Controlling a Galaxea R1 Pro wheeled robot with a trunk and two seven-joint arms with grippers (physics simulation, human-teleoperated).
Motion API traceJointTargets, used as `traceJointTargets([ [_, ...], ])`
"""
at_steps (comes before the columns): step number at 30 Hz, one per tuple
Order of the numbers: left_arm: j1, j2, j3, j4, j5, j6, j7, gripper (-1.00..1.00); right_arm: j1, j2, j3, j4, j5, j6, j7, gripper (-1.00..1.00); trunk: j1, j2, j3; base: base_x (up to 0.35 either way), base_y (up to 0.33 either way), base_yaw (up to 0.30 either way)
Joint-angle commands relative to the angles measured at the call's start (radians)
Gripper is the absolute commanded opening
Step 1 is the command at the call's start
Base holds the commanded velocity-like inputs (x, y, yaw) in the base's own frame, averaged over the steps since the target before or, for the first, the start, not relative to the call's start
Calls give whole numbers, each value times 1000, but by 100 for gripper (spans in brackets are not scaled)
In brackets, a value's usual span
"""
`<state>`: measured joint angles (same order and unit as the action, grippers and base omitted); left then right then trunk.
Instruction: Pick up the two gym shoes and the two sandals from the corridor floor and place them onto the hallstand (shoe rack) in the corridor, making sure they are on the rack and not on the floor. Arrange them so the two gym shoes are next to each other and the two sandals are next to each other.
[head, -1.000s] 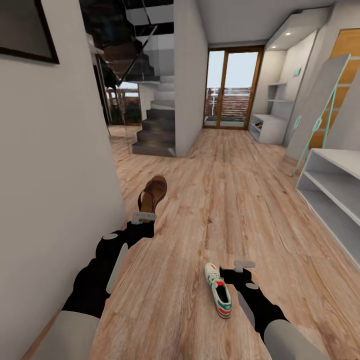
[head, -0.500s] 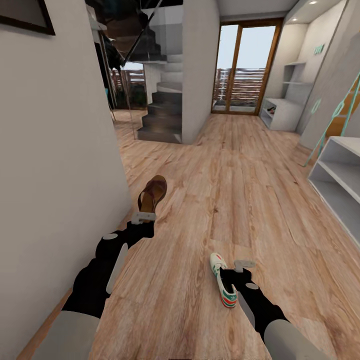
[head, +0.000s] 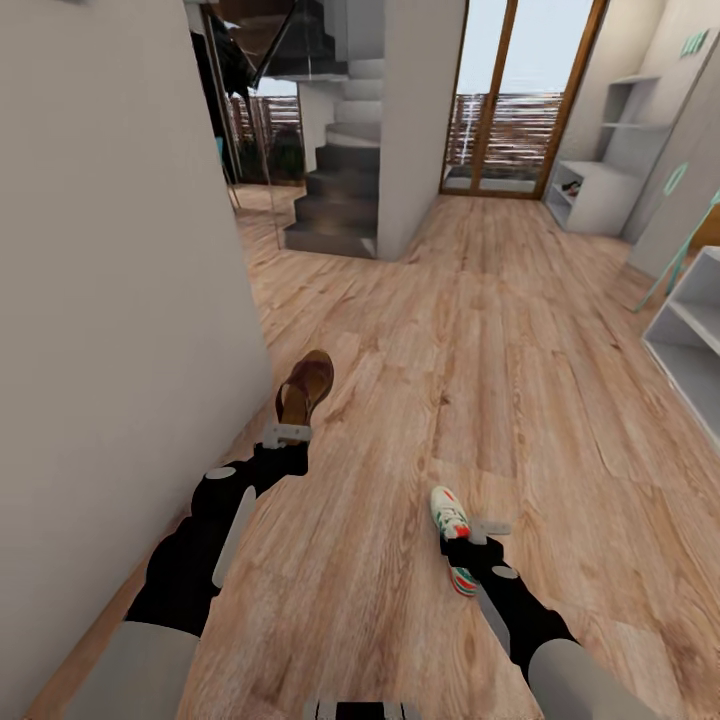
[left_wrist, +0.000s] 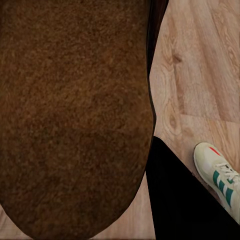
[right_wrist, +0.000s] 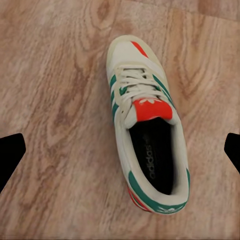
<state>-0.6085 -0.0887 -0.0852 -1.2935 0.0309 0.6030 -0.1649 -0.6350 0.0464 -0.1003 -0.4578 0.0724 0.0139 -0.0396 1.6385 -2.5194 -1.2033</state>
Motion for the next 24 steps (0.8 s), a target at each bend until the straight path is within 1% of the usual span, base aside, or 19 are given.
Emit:
traceJointTargets([
  [1,-1,0,1,-1,1,6,-4,-100,0,1,-5,-1,8,1,0,100,0,-1,-6,0,0,-17],
  [8,-1,0,1,-1,1,5,-4,-100,0,1,-6,-1,7,1,0,100,3,-2,-45,0,0,-56],
  [17,-1,0,0,-1,1,4,-4,-100,0,1,-6,-2,7,1,-1,100,7,-4,-91,0,0,-111],
  [24,-1,0,0,-1,1,4,-4,-100,0,1,-6,-5,7,1,-3,100,7,-4,-92,0,0,-14],
])
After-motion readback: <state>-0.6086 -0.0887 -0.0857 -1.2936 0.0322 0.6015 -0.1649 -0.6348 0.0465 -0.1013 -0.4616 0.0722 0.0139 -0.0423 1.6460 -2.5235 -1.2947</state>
